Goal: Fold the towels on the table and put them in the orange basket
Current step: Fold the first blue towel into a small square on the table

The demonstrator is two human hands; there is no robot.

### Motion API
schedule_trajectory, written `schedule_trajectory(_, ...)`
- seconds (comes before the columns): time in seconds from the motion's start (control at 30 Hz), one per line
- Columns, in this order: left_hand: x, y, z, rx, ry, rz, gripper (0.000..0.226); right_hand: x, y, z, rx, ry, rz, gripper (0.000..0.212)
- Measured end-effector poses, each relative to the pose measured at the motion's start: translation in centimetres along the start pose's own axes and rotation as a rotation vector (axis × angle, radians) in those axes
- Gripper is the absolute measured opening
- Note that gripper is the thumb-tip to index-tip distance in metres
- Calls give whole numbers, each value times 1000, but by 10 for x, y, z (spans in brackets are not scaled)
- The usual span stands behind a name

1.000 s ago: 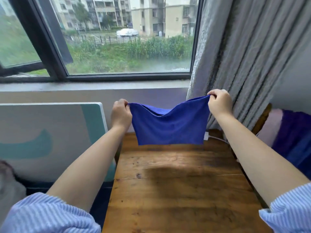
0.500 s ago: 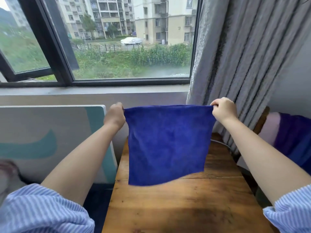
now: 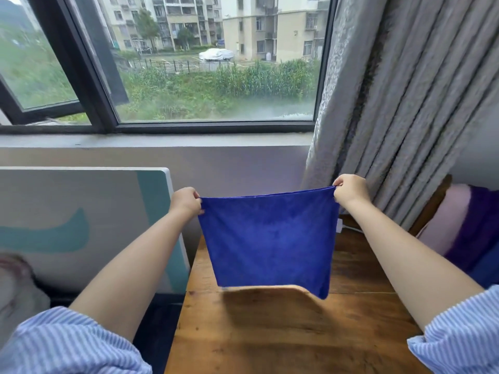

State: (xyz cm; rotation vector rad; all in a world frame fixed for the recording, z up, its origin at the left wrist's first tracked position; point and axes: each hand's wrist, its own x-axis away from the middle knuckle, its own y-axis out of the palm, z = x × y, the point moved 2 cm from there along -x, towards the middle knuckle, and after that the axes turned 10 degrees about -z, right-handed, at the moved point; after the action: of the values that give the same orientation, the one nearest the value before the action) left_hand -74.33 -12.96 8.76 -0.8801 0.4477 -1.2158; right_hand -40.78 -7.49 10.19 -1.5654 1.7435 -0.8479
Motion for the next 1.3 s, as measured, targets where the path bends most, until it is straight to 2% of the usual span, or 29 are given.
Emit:
schedule_trajectory(0.1,-13,-6,5,24,1,124,22,-13,6,-7,-54,-92,68,28)
schedule_trajectory(0.23,-19,-10,1,18,131,260,22,-17,10,-9,-91,-282,190,24)
schedule_trajectory(0.37,-13,7,-26,-36,161,261,20,-2,29,7,-60,-449,252,18)
schedule_trajectory(0.47,-2,33,-53,-142,159,127,18,18,57,39,-23,-476,174,15)
schedule_trajectory(0.57,18,78,-90,-304,148,-155,19,47,95,88,59,-374,-34,14)
schedule_trajectory(0.7,57,135,-131,-517,137,-540,21,97,135,148,166,-232,-351,14)
schedule_trajectory(0.77,83,164,-150,-602,103,-758,23,126,154,177,294,-156,-601,18)
schedule_trajectory(0.83,98,179,-163,-701,107,-864,24,144,161,190,441,-149,-813,18)
schedule_trajectory(0.9,114,196,-171,-810,125,-962,25,162,165,200,587,-166,-944,16)
schedule_trajectory(1.03,141,219,-182,-1013,137,-1026,15,192,176,214,775,-207,-974,21)
schedule_trajectory(1.1,149,223,-185,-1068,141,-1026,20,201,182,214,842,-223,-959,26)
schedule_trajectory(1.3,168,236,-204,-1128,177,-909,25,231,190,218,932,-251,-900,28)
